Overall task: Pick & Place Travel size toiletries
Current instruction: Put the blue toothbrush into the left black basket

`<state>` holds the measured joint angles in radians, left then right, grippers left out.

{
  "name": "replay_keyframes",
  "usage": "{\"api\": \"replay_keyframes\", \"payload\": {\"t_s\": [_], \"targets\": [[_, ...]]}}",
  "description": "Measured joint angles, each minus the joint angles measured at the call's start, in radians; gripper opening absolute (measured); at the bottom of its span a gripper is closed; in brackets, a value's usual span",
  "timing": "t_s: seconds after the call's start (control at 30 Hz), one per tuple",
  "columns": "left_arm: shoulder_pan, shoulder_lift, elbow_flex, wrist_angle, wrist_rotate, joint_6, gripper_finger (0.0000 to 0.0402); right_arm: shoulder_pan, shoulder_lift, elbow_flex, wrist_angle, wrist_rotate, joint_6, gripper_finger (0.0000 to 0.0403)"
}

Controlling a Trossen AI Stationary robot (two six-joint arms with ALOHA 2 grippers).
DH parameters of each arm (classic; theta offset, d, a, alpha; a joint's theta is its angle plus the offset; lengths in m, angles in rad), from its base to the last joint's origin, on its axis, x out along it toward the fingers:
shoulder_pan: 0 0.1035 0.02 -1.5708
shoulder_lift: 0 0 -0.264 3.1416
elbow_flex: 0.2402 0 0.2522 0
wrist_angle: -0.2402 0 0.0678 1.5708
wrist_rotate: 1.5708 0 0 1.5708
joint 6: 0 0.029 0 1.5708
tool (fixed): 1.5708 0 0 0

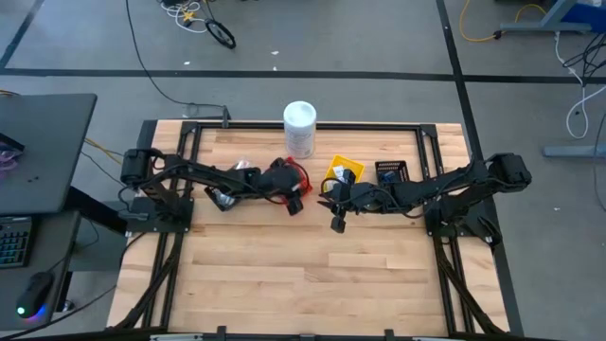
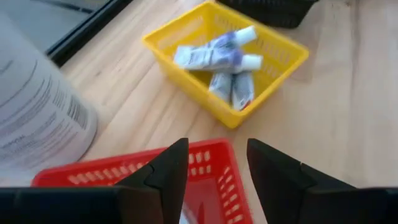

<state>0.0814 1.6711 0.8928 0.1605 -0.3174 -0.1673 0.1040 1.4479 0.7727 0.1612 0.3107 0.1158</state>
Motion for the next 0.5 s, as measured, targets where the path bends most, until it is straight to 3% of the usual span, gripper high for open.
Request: {"api": "replay_keyframes", "payload": {"t_s": [0.13, 0.3, 0.5], "targets": [[-0.019, 0.0, 0.0, 0.001, -0.002, 0.046, 0.0162, 0.0, 0.0, 0.0, 0.0, 0.0, 0.0, 0.0103], [-0.023, -0.003, 0.024, -0.229, -0.019, 0.045, 0.0137, 0.0, 0.0, 0.0, 0.0, -0.007, 0.0, 0.0103], [-0.024, -0.01, 0.046, -0.484, -0.313, -0.014, 0.008, 0.0, 0.0, 0.0, -0.003, -0.053, 0.0, 0.0103]]}}
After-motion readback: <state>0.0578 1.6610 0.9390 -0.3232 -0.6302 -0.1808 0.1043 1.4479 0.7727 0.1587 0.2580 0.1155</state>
